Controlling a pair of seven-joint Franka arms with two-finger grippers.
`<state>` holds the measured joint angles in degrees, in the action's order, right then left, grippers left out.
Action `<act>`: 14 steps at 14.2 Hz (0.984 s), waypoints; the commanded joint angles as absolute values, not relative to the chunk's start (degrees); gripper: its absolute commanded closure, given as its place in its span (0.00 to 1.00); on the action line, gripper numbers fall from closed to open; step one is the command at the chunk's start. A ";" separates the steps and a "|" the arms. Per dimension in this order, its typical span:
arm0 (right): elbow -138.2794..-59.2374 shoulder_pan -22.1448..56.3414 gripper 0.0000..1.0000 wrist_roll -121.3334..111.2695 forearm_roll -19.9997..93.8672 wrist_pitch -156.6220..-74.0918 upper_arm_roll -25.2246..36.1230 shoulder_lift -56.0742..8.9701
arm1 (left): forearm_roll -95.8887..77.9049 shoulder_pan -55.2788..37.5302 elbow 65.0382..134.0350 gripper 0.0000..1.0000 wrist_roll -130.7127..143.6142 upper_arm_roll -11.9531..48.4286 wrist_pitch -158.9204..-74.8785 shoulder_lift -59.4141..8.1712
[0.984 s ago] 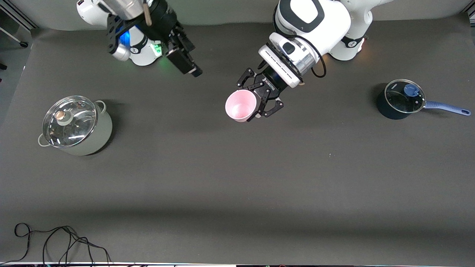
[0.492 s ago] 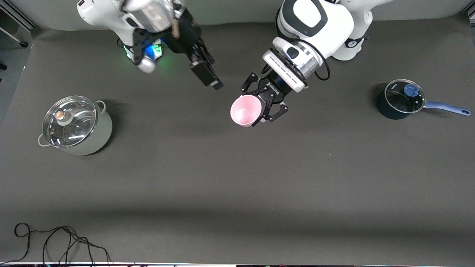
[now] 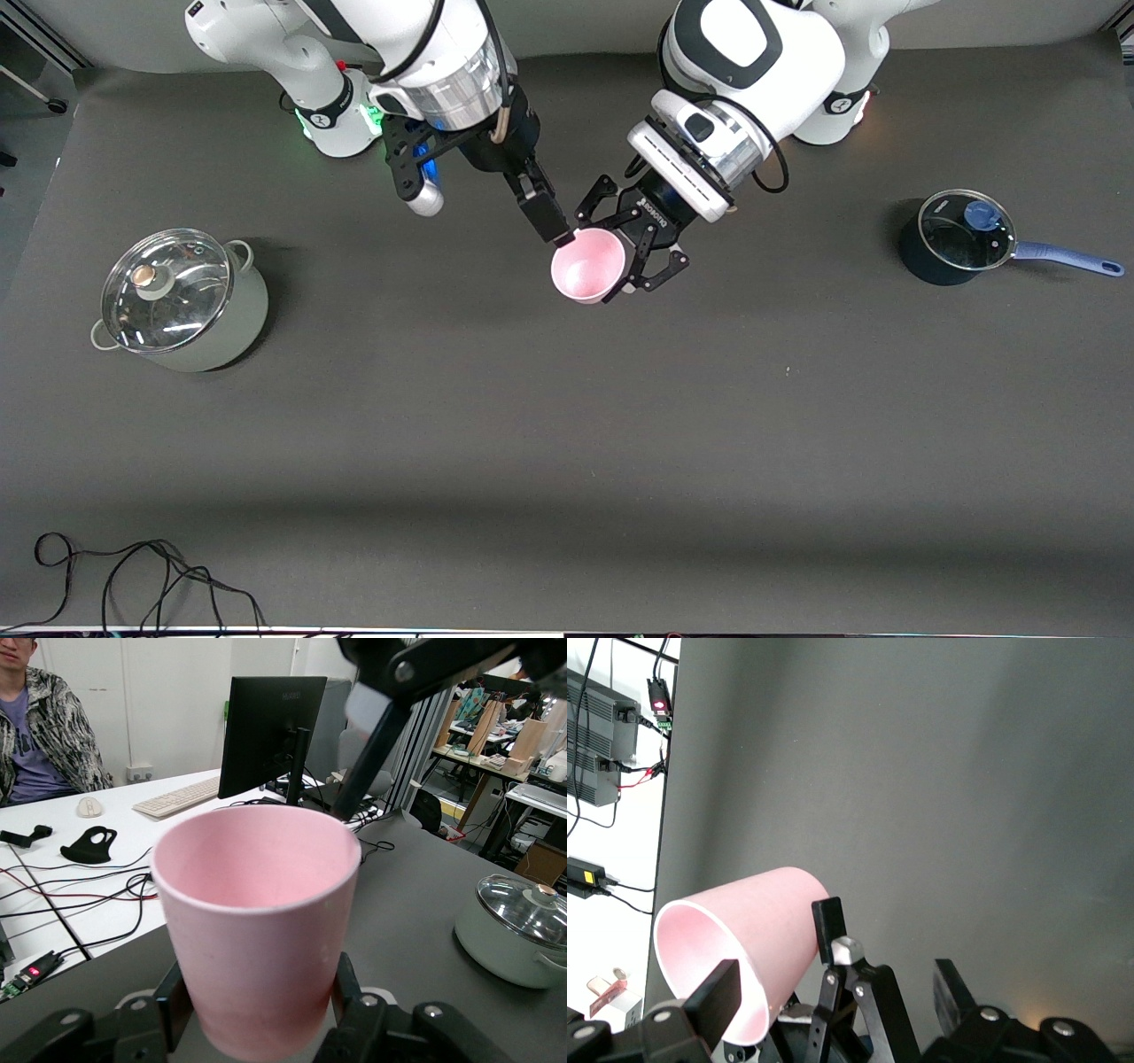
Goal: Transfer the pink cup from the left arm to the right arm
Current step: 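Reach the right gripper to the cup rim beside the left gripper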
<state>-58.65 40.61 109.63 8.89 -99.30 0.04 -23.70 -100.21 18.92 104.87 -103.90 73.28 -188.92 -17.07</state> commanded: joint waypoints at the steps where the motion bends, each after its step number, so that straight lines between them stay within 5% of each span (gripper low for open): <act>1: -55.46 41.22 0.04 111.09 8.00 -100.02 0.62 -25.84 | -99.93 17.93 104.85 0.93 -103.62 72.68 -189.76 -16.26; 8: -55.46 40.78 0.05 110.39 8.00 -102.65 0.88 -27.68 | -100.02 17.23 104.85 0.93 -103.62 72.60 -190.46 -16.35; 9: -55.46 40.78 0.11 110.30 8.00 -103.00 0.88 -27.77 | -100.02 17.23 104.85 0.93 -103.62 72.60 -190.46 -16.35; 14: -55.55 40.61 0.98 109.78 8.00 -103.80 0.88 -27.86 | -100.02 17.23 104.85 0.90 -103.54 72.60 -190.46 -16.43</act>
